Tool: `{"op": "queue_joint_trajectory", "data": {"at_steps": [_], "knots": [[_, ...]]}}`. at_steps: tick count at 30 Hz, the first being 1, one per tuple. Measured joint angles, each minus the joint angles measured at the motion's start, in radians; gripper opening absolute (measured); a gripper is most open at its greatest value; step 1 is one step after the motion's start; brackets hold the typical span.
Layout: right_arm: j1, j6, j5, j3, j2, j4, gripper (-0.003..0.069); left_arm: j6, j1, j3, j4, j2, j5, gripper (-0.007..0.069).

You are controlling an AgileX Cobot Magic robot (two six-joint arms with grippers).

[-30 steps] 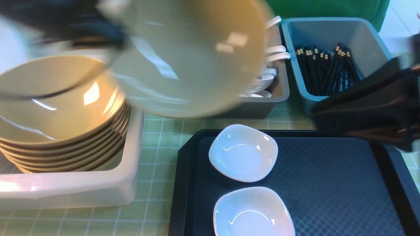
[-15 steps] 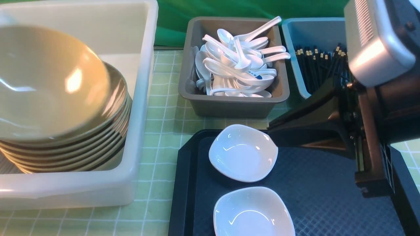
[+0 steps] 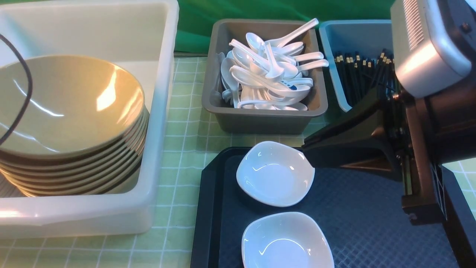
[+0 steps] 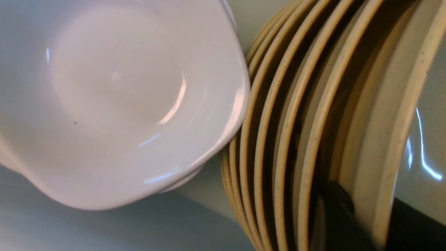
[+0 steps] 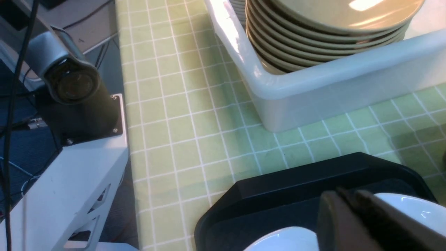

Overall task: On green table put chopsticks spoon bowls plates into blue grey white boxes.
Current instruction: 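Place the tan bowl onto the bowl stack in the left bin with the left gripper, then grasp the small white bowl on the black tray by its rim with the left gripper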

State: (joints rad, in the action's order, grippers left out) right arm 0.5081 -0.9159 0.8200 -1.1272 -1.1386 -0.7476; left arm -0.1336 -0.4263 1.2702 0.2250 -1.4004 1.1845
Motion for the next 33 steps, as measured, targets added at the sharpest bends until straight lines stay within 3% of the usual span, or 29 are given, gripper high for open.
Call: {"op": "queue_joint_trajectory", "data": {"at_steps": [6,14,18,20,22,23,25,32,33], "knots": [[0.000,0.000,0.000,0.000,0.000,0.000,0.0061,-0.021,0.005,0.000,-0.022,0.041,-0.027,0.0260],[0.000,-0.003,0.034,0.000,0.000,-0.001,0.0068,-0.016,0.004,0.000,-0.058,0.190,-0.030,0.0547],[0.000,-0.003,0.058,0.000,0.008,0.015,0.0073,0.005,0.015,0.000,-0.018,0.260,-0.014,0.0599],[0.000,0.017,0.073,0.000,0.037,0.053,0.0076,0.122,0.099,0.000,0.123,0.308,0.000,0.0600],[0.000,0.041,0.080,0.000,0.058,0.070,0.0076,0.181,0.147,0.000,0.180,0.312,0.001,0.0600],[0.000,0.084,0.084,0.000,0.089,0.094,0.0078,0.289,0.243,0.000,0.263,0.306,0.001,0.0596],[0.000,0.137,0.100,0.000,0.129,0.106,0.0078,0.384,0.356,0.000,0.347,0.275,-0.005,0.0594],[0.000,0.209,0.178,0.000,0.204,0.114,0.0089,0.465,0.713,0.004,0.436,0.025,-0.121,0.0570],[0.000,0.210,0.178,0.000,0.206,0.114,0.0089,0.465,0.722,0.005,0.435,0.005,-0.125,0.0570]]}}
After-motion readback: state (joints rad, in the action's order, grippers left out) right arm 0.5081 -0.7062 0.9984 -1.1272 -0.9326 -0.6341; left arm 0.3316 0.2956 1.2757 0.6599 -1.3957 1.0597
